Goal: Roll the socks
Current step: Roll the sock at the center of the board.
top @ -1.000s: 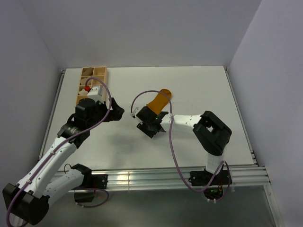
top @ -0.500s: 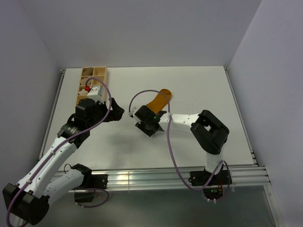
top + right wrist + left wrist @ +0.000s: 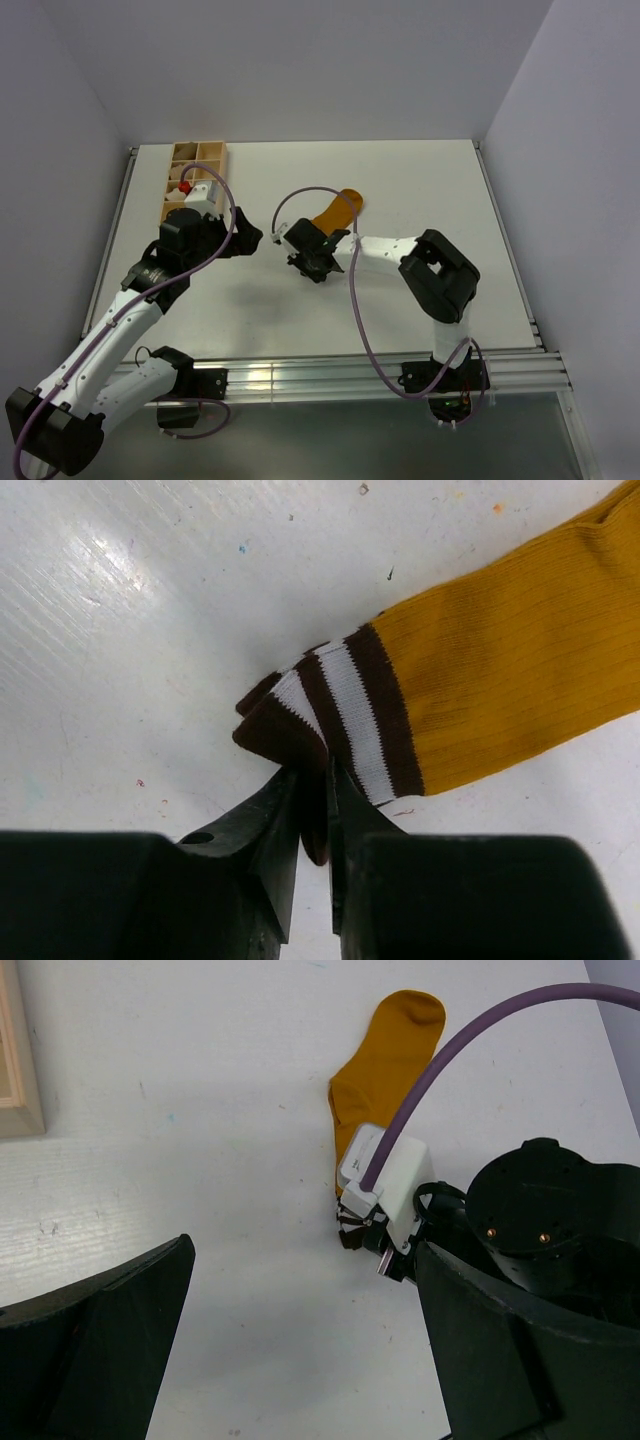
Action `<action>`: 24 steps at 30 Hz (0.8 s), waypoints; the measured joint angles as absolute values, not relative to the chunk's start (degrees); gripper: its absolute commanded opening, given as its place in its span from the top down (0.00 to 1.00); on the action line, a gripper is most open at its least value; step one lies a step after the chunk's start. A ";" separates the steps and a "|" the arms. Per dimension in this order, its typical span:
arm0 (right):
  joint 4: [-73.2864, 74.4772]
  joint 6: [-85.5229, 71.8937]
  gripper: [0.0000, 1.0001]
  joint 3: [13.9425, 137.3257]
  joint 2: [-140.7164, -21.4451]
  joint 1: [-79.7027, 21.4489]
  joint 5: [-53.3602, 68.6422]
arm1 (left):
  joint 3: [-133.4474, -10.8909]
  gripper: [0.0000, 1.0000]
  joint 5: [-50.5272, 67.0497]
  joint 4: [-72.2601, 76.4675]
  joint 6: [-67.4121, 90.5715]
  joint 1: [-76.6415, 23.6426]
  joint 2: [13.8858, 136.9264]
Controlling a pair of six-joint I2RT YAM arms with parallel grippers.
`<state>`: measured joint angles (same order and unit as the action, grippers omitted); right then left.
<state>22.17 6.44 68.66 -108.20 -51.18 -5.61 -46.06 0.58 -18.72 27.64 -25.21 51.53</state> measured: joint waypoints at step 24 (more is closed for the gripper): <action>25.17 0.64 0.93 75.20 -113.89 -38.98 25.32 | -42.72 0.03 3.88 -15.75 34.79 -26.28 55.29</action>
